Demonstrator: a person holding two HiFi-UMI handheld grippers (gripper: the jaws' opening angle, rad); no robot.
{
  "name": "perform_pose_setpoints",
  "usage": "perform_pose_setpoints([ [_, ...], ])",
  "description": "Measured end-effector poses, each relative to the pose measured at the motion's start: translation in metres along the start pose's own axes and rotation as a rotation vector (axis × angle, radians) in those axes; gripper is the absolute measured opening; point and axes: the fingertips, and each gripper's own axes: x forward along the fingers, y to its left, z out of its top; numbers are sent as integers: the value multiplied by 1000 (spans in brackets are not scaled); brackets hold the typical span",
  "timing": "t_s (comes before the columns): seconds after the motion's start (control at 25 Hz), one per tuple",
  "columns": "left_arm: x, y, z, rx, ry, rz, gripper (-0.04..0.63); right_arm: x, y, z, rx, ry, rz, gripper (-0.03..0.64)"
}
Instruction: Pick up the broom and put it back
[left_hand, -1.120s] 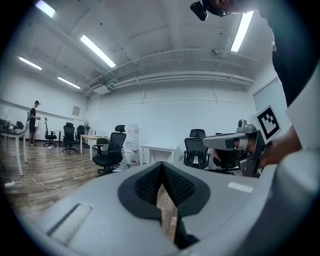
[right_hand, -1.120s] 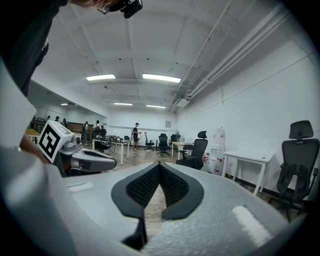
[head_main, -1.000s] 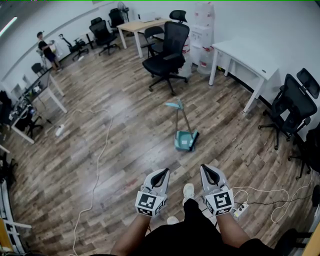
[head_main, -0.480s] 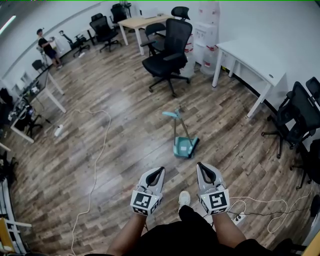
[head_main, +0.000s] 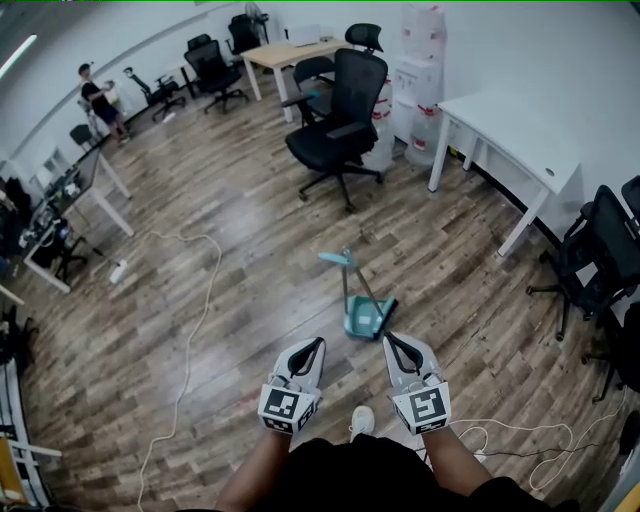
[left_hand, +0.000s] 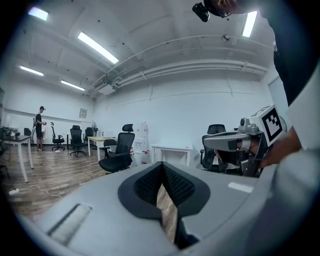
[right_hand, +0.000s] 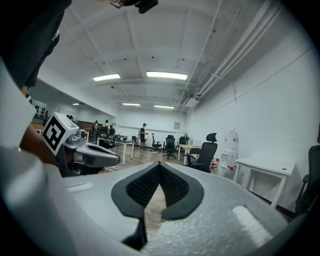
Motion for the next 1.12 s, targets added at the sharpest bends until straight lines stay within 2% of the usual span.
perform_pose_setpoints([
  [0.32,23,11,4,-13,5,11,17,26,-13,9,-11,-16,36,3],
  [0.56,52,39,6,-18,13,-19,16,64,-26,9,-11,-5,27,3],
  [0.68,67,59,9,-6,36,-44,16,91,-33,11,2,-8,4,3],
  [0.96,107,118,25,7,22,-76,15,155,-45,18,-10,8,-34,3],
  [1.12,126,146,19,12,6,-106,16,188,-49,12,-20,44,-43,3],
])
